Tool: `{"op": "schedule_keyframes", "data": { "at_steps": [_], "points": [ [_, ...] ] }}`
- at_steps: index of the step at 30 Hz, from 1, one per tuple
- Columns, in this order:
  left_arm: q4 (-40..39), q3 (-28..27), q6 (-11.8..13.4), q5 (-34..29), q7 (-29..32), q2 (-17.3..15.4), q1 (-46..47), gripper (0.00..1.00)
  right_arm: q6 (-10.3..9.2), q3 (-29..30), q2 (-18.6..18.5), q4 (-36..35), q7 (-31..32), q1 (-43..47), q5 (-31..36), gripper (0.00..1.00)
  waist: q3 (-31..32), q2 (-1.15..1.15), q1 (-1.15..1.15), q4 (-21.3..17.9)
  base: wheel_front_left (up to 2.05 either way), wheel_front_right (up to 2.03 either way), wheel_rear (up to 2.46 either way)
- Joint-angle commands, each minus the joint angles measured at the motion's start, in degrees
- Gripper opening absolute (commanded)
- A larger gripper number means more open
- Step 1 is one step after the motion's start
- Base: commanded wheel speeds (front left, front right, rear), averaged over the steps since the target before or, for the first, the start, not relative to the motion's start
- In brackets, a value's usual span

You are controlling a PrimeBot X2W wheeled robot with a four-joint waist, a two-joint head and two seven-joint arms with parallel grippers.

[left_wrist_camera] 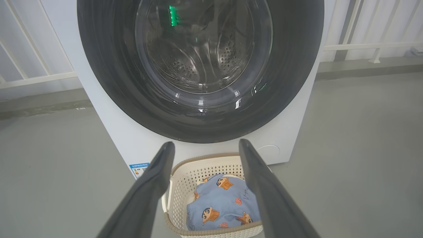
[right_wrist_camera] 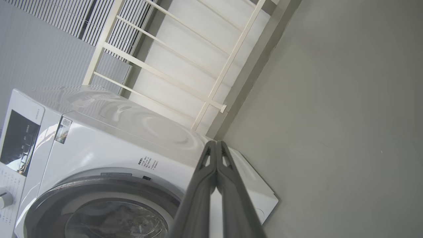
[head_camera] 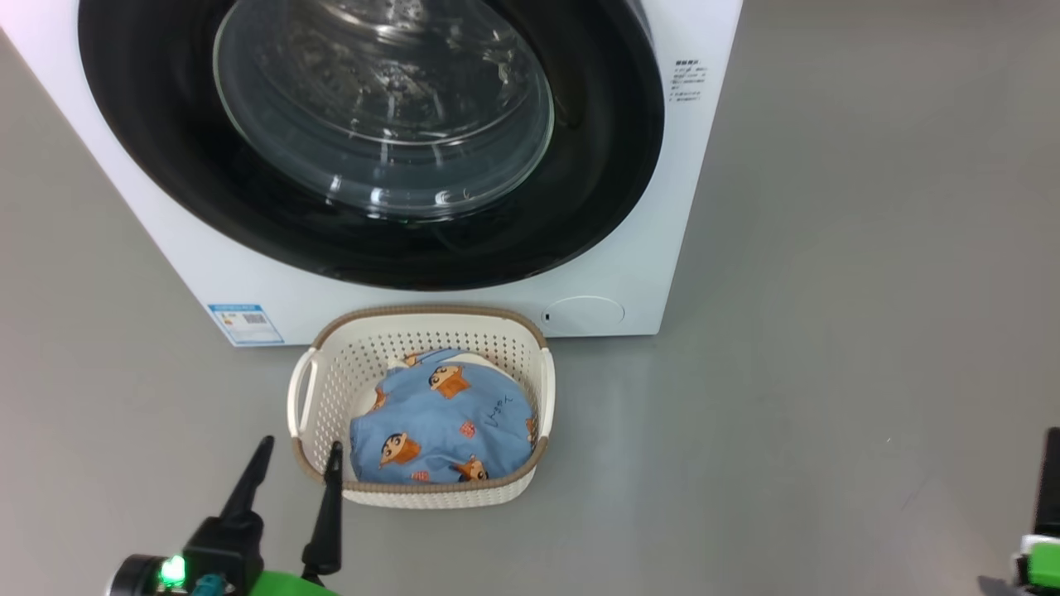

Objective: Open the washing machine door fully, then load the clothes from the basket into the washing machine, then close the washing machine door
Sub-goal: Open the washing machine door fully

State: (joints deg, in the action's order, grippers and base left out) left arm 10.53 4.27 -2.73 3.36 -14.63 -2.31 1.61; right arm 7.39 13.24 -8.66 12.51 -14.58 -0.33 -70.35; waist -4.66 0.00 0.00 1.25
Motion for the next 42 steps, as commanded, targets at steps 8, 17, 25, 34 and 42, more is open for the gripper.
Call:
{"op": "schedule_keyframes", "data": {
  "at_steps": [8,17,25,34,42],
  "points": [
    [-2.52,0.68,1.12,0.89,-0.37,-0.57,2.47,1.0,0.1,0.52,-7.04,2.6,-0.18,-4.27,-14.8,0.0,-3.73,0.0,0.0,2.4,0.0,0.0,0.0],
    [-4.4,2.47,2.43,0.91,-0.37,-0.57,4.29,1.0,0.1,5.77,-10.61,4.74,8.08,-11.73,-24.33,0.0,-8.64,0.0,0.0,3.52,0.0,0.0,0.0],
    [-6.34,3.63,3.09,0.48,-0.37,-0.57,6.07,1.0,0.1,9.96,-12.78,6.81,17.05,-22.03,-25.47,0.0,-14.28,0.0,0.0,3.9,0.0,0.0,0.0],
    [-8.45,4.45,4.14,0.24,-0.37,-0.57,7.68,1.0,0.1,9.34,-12.35,6.36,29.11,-32.85,-24.16,0.0,-19.52,0.0,0.0,5.45,0.0,0.0,0.0],
    [-8.55,6.18,4.95,0.86,-0.37,-0.57,8.58,1.0,0.1,7.86,-11.61,4.86,36.1,-38.75,-22.34,0.0,-20.88,0.0,0.0,7.62,0.0,0.0,0.0]
  ]
}}
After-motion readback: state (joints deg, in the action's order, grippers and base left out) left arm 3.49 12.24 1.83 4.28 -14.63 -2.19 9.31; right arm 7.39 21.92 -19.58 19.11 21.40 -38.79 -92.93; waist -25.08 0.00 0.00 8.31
